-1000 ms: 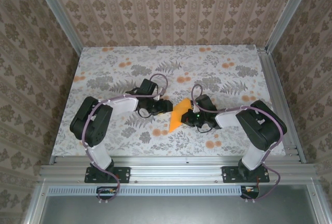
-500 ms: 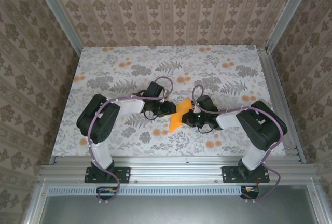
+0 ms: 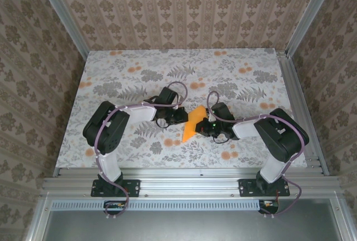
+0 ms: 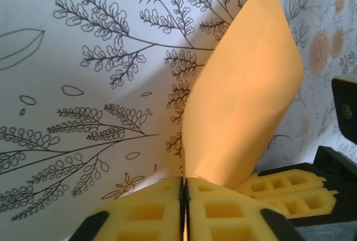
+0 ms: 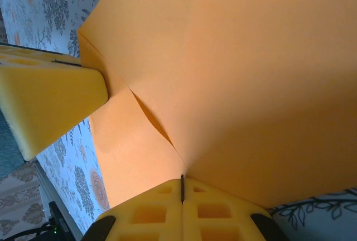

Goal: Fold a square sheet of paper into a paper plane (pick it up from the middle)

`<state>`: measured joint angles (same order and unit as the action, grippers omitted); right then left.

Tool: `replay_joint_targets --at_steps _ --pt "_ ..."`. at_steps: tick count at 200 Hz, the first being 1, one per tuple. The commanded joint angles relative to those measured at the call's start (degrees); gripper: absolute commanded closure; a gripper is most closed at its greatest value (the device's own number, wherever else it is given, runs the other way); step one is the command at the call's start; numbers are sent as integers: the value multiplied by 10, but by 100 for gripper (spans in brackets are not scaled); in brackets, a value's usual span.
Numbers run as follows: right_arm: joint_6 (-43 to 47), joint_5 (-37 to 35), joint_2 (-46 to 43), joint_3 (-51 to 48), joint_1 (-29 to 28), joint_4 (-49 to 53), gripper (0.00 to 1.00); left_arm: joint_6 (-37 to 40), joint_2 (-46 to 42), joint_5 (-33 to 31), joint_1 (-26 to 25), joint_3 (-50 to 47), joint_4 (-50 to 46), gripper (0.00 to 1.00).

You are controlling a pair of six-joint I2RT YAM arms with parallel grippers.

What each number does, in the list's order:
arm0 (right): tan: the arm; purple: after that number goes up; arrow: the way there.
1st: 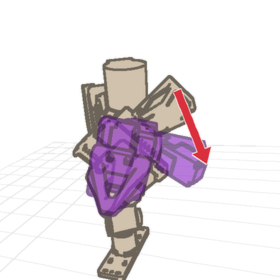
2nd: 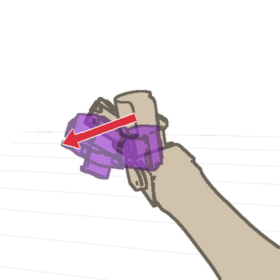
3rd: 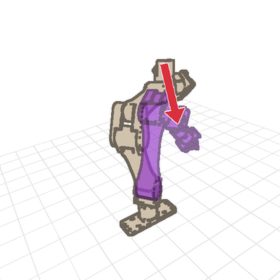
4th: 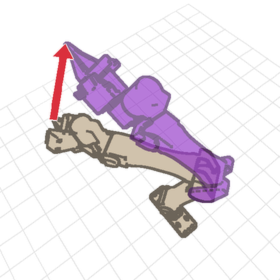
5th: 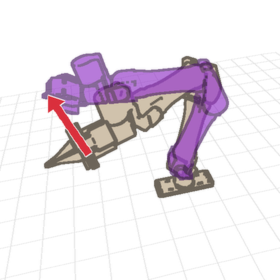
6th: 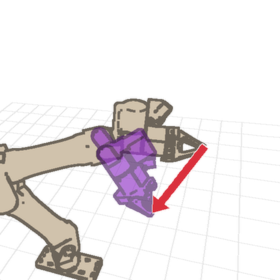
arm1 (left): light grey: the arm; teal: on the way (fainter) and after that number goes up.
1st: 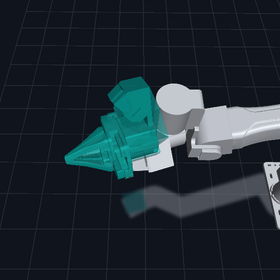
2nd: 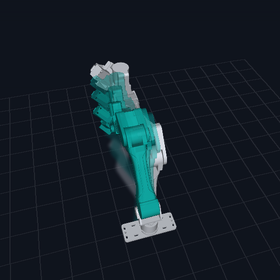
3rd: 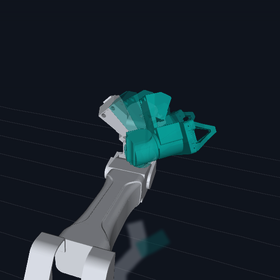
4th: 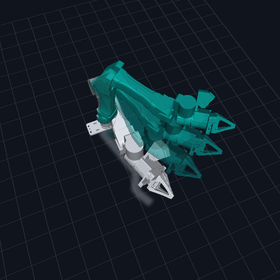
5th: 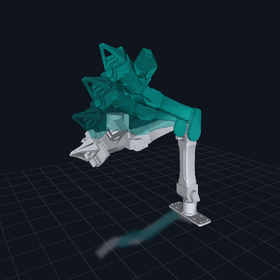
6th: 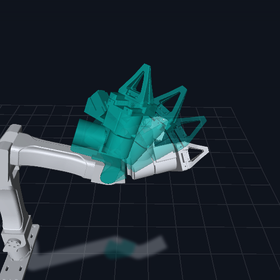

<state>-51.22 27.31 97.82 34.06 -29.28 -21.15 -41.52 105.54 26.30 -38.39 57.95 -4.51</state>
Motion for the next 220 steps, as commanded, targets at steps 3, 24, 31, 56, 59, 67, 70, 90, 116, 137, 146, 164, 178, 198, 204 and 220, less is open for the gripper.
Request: replay_joint_targets --at_steps 3,24,31,56,59,67,70,90,116,137,146,164,178,198,204,220 --pt "8 -28 2 -11 8 59 100 20 -2 -6 -2 16 -24 93" --pt "7 -27 -1 -8 9 62 100 36 -5 -19 -4 23 -45 95" --pt "7 -27 -3 -6 8 63 100 41 -6 -23 -5 24 -52 96" --pt "3 -23 -16 0 7 69 100 42 -3 -29 -5 22 -56 100" --pt "3 -23 -18 0 8 71 100 41 -2 -30 -5 21 -56 100" --pt "3 -25 -25 0 8 76 100 40 -2 -32 -5 20 -56 100" --pt "2 -26 -27 0 8 78 100 39 -2 -34 -5 20 -55 100" --pt "2 -27 -46 -1 8 86 97 36 -5 -39 -5 11 -49 100" --pt "2 -33 -64 2 6 103 96 32 -10 -40 -5 1 -38 100" --pt "4 -29 -58 6 6 105 95 29 -9 -31 -6 -3 -26 100" --pt "-2 -24 -55 5 6 96 95 29 -9 -30 -7 -3 -25 100" --pt "-12 -20 -58 8 2 86 94 33 -10 -33 -9 -2 -28 100" --pt "-12 -23 -67 13 -3 95 92 36 -12 -35 -9 -3 -30 100" --pt "-15 -26 -79 14 -9 100 92 42 -12 -40 -10 -1 -38 100" --pt "-18 -25 -81 14 -11 101 92 44 -12 -41 -10 0 -40 100" --pt "-18 -28 -90 15 -14 107 92 52 -12 -47 -12 5 -49 100"
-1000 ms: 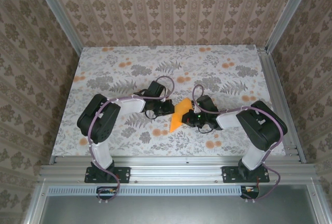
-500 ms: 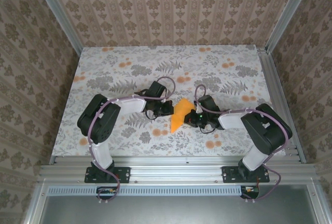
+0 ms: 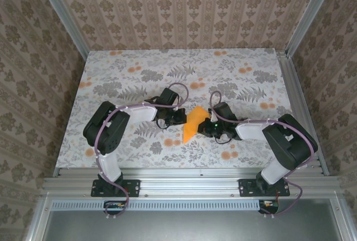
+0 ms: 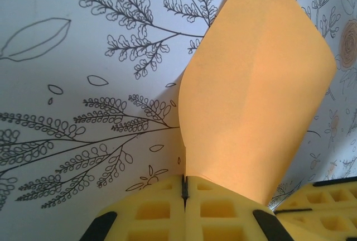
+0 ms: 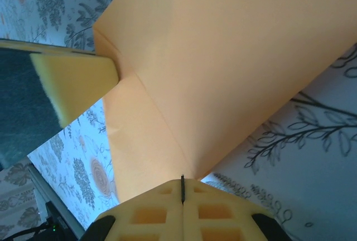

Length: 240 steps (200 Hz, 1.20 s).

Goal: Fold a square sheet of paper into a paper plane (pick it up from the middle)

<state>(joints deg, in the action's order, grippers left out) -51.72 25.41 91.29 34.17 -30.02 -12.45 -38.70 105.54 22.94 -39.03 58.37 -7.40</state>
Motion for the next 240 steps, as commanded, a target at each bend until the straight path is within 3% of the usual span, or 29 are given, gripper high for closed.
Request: replay_joint_targets --at_steps 1,65,167,240 --pt "-13 -9 -24 13 -6 20 92 24 -12 -14 -6 1 -21 100" --pt "-24 -8 16 22 -22 -8 93 36 -11 -28 -14 17 -44 100" --pt "-4 -27 61 28 -29 27 94 35 -21 -27 -15 15 -45 100" --pt "17 -44 58 34 -29 60 96 64 -32 -17 -20 28 -80 89"
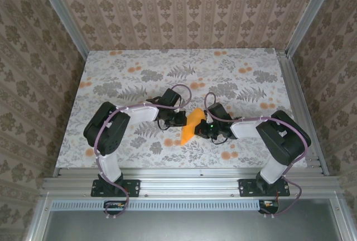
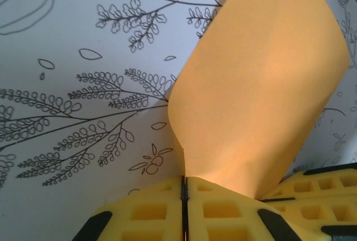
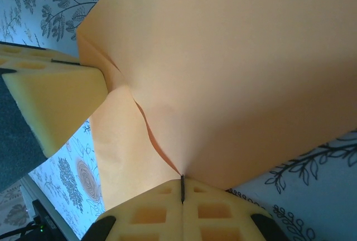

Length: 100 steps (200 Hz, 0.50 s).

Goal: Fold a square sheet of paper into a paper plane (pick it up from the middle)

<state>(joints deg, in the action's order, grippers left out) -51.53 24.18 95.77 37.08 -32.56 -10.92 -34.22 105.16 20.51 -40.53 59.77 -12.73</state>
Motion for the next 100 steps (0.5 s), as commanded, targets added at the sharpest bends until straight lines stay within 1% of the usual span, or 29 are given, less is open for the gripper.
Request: replay_joint_targets --at_steps 1,20,45,77,100 --pt "16 -32 13 5 -4 45 96 20 -29 8 -5 13 -27 89" --pt "17 -35 15 4 -4 47 97 23 -36 12 -5 13 -26 87" --pt "18 -35 16 4 -4 47 97 31 -40 12 -6 11 -29 86" --pt "19 -35 17 5 -3 48 97 44 -41 5 -6 14 -45 88" --pt "18 -34 17 3 -3 46 97 58 -47 -15 -12 20 -68 89"
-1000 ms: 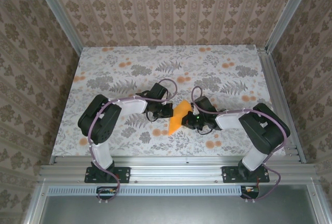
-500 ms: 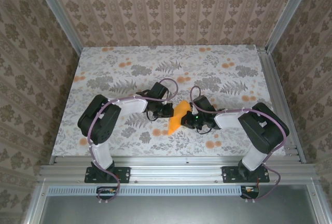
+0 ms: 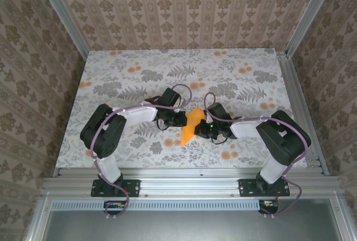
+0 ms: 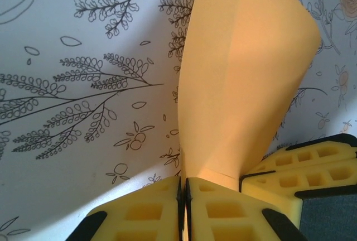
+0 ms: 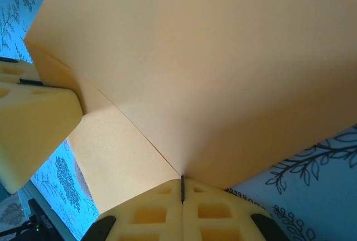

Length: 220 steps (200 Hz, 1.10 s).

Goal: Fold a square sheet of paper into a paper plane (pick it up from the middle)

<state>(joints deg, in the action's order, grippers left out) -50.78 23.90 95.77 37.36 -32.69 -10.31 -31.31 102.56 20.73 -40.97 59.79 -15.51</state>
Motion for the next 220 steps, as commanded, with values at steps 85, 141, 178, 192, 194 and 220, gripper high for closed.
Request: replay_joint_targets --at_steps 85,141,178,192,194,220 --pt "5 -24 17 -4 -3 27 98 56 2 -48 -33 65 -92 97" --pt "1 -23 19 -12 -2 10 99 56 17 -38 -44 85 -100 96" --pt "1 -23 16 -15 -1 9 99 60 33 -33 -52 94 -107 96" --pt "1 -23 15 -18 -1 7 99 59 33 -33 -52 94 -107 96" --pt "1 -23 15 -18 -1 7 99 58 33 -33 -52 94 -107 96" --pt "0 -22 15 -23 0 -2 99 50 37 -21 -52 94 -95 96"
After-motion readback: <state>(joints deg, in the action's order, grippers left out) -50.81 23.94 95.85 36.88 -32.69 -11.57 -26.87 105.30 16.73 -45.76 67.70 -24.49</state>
